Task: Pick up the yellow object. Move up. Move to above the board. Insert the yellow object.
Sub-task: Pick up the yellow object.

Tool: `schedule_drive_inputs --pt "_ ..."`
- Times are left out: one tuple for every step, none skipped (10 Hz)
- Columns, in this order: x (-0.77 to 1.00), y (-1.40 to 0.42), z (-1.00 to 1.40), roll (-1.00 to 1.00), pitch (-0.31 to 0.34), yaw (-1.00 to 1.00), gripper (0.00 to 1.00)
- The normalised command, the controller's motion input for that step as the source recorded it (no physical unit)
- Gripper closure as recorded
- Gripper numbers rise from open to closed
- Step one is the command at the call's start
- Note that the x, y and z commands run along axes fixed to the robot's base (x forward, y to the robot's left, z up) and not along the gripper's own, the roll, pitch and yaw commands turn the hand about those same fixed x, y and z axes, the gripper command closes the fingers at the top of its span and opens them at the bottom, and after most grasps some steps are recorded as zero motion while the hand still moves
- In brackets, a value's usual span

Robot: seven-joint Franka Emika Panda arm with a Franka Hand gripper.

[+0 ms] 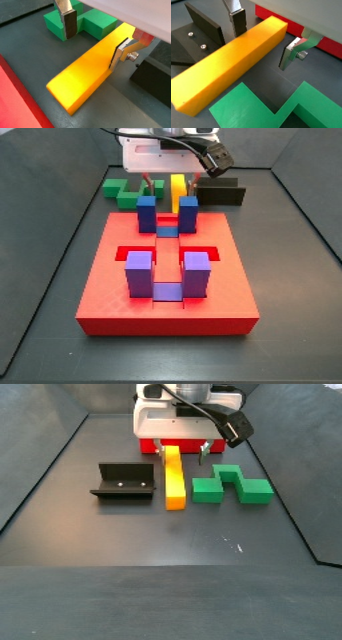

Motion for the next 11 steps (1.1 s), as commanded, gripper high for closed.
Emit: schedule_drive_inputs --pt "0.0 0.0 -0.25 0.05 0.0 0.0 0.0" --pt "-0.2 0.03 -0.16 0.1 0.0 0.0 0.0" --pt "-0.05 0.02 -0.05 0.09 0.0 0.0 0.0" --pt "0.0 0.08 -0.03 0.1 0.004 0.0 0.0" --pt "0.0 0.14 -0.03 0.07 0.01 0.0 0.0" --pt "0.1 0.21 -0.05 0.02 0.011 -0.09 0.0" --pt "0.14 0.2 -0.08 0.01 0.0 -0.16 0.0" --pt "0.07 0.15 -0.11 0.03 0.0 -0.2 0.0" --pt "0.04 0.05 -0.12 0.05 0.0 -0.17 0.0" --pt "0.08 0.0 -0.16 0.1 0.0 -0.09 0.0" --pt "0.05 0.0 -0.16 0.12 0.0 -0.09 0.0"
